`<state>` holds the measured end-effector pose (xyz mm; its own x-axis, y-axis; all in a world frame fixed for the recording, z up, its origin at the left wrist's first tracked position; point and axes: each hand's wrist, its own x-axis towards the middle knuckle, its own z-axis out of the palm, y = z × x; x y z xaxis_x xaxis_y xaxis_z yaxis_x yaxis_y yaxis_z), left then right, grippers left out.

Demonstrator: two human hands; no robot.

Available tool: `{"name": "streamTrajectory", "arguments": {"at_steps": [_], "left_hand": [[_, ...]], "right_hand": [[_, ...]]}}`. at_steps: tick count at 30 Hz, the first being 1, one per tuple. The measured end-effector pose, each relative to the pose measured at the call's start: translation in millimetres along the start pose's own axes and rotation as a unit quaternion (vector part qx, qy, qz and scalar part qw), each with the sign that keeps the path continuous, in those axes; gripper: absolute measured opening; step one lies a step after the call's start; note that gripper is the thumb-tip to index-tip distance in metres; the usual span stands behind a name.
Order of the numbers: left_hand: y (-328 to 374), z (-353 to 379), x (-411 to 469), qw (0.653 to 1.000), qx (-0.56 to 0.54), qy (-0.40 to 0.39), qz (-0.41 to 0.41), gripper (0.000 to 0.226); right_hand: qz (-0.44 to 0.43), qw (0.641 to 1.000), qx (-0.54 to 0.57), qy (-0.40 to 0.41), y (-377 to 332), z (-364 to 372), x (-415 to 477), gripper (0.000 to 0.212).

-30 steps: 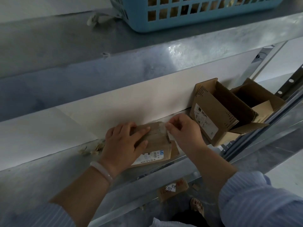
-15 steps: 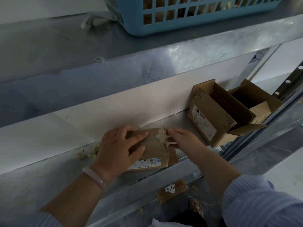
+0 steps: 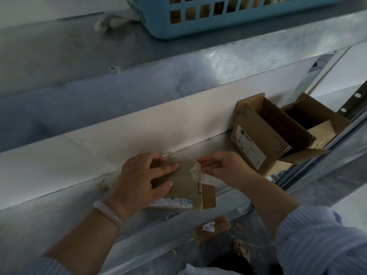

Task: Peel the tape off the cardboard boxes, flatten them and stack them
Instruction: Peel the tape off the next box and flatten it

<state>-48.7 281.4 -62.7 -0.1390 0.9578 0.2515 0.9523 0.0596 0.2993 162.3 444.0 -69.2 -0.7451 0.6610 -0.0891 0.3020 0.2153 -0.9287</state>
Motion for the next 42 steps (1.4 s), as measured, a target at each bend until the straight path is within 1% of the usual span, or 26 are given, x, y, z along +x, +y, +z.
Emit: {"name": "streamTrajectory", "arguments": {"at_steps": [4,8,13,17,22,26,30,32,33,34,35,36,37,38,39,41,42], "left_hand": [[-2.3,1.0,0.6,1.0,0.001,-0.003,0.006,0.042],[-3.0,0.7,0.1,1.0,0.004,-0.007,0.01,0.042],[-3.6,1.5,-0.1,1.0,0.003,-0.007,0.009,0.042],[-5.6,2.7,0.9,1.0,0.005,-0.009,0.015,0.042],[-4.2,2.2,0.1,1.0,0.006,-0.001,0.02,0.042],[-3.0,1.3,0.0,1.0,0.007,0.001,0.017,0.042],[-2.6,1.8,-1.0,1.0,0.004,0.007,0.018,0.042],[-2.6,1.8,-1.1,1.0,0.004,0.006,0.018,0.042],[-2.7,2.0,-1.2,1.0,0.005,0.005,0.018,0.042],[-2.7,2.0,-1.2,1.0,0.006,0.005,0.018,0.042],[-2.5,2.0,-0.9,1.0,0.008,0.004,0.016,0.042],[-2.3,1.6,-0.8,1.0,0.01,0.003,0.013,0.042],[-1.8,1.2,-0.6,1.0,0.011,0.003,0.01,0.042],[-1.0,0.7,-0.9,1.0,0.012,0.003,0.008,0.043],[-0.4,0.5,-1.1,1.0,0.013,0.002,0.009,0.043],[0.6,-0.5,-1.8,1.0,0.016,-0.002,0.01,0.044],[0.6,-0.8,-1.8,1.0,0.016,-0.003,0.009,0.044]], "right_hand": [[-0.053,0.989,-0.14,-0.003,2.6,-1.4,-2.2,0.02],[-0.112,0.972,-0.202,0.045,4.8,0.6,-2.6,0.016],[-0.152,0.966,-0.201,0.057,12.7,-0.2,-2.9,0.016],[-0.206,0.942,-0.249,0.087,15.2,4.6,-1.1,0.018],[-0.209,0.944,-0.241,0.084,19.1,7.0,1.1,0.011],[-0.171,0.956,-0.226,0.079,21.4,11.2,1.4,0.009],[-0.144,0.954,-0.254,0.066,18.3,16.9,1.1,0.01],[-0.103,0.964,-0.238,0.06,15.6,18.7,4.4,0.011],[-0.061,0.976,-0.204,0.053,11.9,18.3,6.3,0.012],[-0.01,0.99,-0.136,0.037,6.7,17.6,7.9,0.016],[0.036,0.998,-0.041,0.01,0.8,17.2,9.6,0.021],[0.078,0.995,0.056,-0.021,-5.1,16.8,11.1,0.025],[0.109,0.985,0.121,-0.048,-9.8,15.4,12.1,0.028],[0.127,0.979,0.144,-0.065,-13.2,13.7,13.3,0.027],[0.132,0.979,0.139,-0.073,-13.6,12.2,15.7,0.023],[0.132,0.981,0.121,-0.072,-12.5,10.4,19.4,0.018],[0.133,0.98,0.13,-0.068,-11.8,9.3,20.6,0.016]]}}
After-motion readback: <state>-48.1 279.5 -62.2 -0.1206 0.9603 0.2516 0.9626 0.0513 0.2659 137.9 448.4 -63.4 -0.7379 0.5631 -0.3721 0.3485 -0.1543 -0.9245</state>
